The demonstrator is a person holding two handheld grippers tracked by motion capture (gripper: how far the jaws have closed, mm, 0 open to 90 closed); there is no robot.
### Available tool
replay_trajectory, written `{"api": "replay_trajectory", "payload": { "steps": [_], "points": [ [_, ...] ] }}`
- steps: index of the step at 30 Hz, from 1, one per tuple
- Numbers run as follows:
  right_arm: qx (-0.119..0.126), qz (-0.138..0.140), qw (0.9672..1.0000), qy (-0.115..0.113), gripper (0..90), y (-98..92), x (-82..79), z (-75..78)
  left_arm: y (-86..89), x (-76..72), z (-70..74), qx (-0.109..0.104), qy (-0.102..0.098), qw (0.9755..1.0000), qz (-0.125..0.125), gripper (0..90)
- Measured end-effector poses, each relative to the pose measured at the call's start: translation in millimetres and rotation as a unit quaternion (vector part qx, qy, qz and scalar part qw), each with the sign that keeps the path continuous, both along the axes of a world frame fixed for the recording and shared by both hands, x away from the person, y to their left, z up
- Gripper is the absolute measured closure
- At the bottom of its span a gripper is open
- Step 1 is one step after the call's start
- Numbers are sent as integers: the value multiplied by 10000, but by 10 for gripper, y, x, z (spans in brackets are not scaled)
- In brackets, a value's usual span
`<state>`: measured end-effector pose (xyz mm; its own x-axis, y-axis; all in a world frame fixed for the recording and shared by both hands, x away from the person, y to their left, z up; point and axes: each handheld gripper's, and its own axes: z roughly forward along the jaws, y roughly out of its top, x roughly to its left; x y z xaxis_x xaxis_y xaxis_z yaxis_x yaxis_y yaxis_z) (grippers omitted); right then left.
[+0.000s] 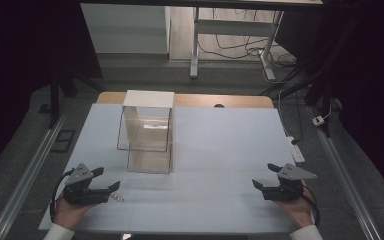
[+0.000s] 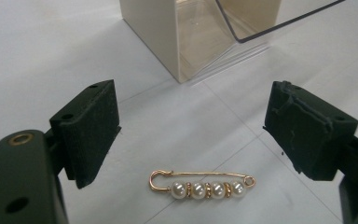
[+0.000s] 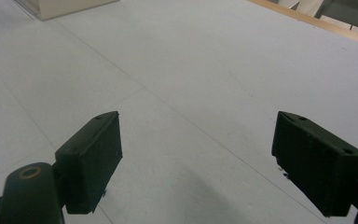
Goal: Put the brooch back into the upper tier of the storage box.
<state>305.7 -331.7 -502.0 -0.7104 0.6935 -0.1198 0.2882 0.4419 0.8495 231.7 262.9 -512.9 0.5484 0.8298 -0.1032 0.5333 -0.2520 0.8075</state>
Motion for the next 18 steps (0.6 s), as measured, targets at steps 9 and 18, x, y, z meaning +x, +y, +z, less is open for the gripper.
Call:
{"api": "replay_trajectory", "payload": {
  "steps": [9,18],
  "points": [
    [-142,30,9999,-11,169,29,-7,-33,-1,6,13,20,-18,10000,6,185],
    [-142,75,9999,-2,182,28,-8,-32,-18,8,20,37,-43,10000,-47,194]
  ]
}}
